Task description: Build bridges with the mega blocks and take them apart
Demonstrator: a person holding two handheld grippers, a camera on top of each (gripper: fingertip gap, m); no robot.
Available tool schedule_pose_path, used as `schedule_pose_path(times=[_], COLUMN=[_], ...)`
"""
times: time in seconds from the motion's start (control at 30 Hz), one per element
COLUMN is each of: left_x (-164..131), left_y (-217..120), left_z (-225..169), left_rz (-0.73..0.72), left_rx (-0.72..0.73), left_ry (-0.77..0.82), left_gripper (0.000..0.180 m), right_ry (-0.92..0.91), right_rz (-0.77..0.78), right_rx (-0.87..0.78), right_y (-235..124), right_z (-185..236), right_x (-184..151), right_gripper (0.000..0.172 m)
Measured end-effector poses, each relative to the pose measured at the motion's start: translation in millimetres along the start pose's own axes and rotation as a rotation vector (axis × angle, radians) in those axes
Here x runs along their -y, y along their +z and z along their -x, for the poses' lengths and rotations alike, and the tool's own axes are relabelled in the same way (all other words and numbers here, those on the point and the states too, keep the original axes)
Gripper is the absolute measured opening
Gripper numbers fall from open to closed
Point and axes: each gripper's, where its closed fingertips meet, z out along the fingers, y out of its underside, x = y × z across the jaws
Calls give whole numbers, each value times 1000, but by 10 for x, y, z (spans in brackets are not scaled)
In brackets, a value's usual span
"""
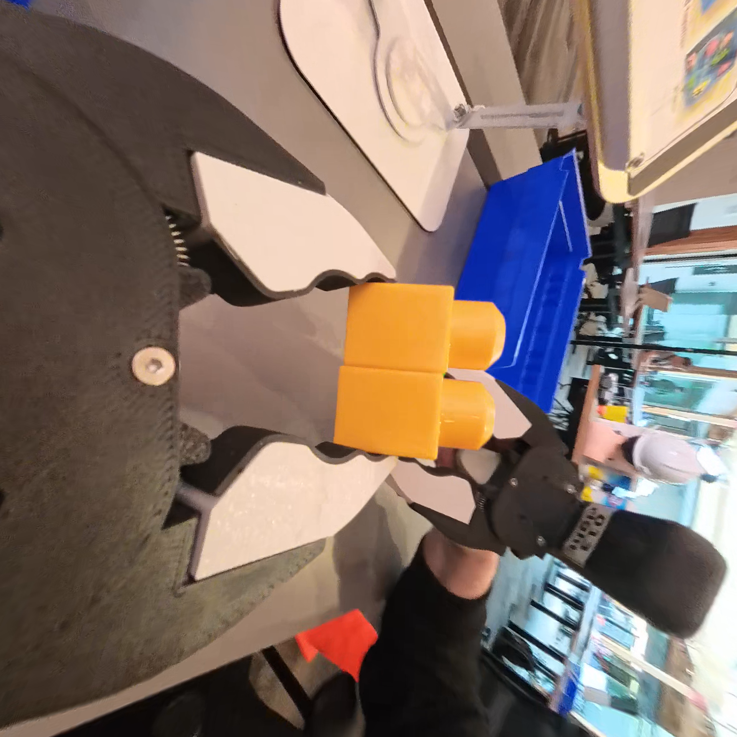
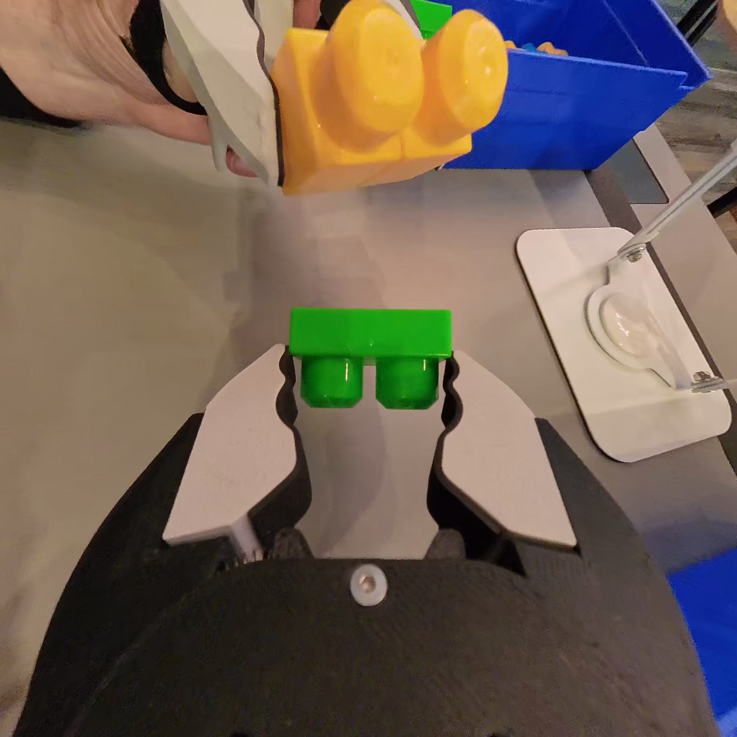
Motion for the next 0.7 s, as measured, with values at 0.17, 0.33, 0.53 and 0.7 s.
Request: schedule_pose_path(times=[0.17, 0.33, 0.53, 0.7], left_x=[152, 248, 299, 283], left_y=[8, 6, -44, -64], left_z=[-15, -73, -158, -144], left_rz=[-124, -204, -267, -249], left_rx=[-53, -101, -230, -194], left_ry=[-68, -105, -201, -156], left_gripper=[76, 76, 76, 76], right_ry=[-30, -62, -124, -146], right_rz=[6, -7, -30, -19], right_rx=[-23, -50, -78, -57], right_y=[-109, -199, -267, -293], right_z=[-97, -193, -232, -228], right_x=[62, 173, 355, 444], right_gripper=[73, 73, 73, 73])
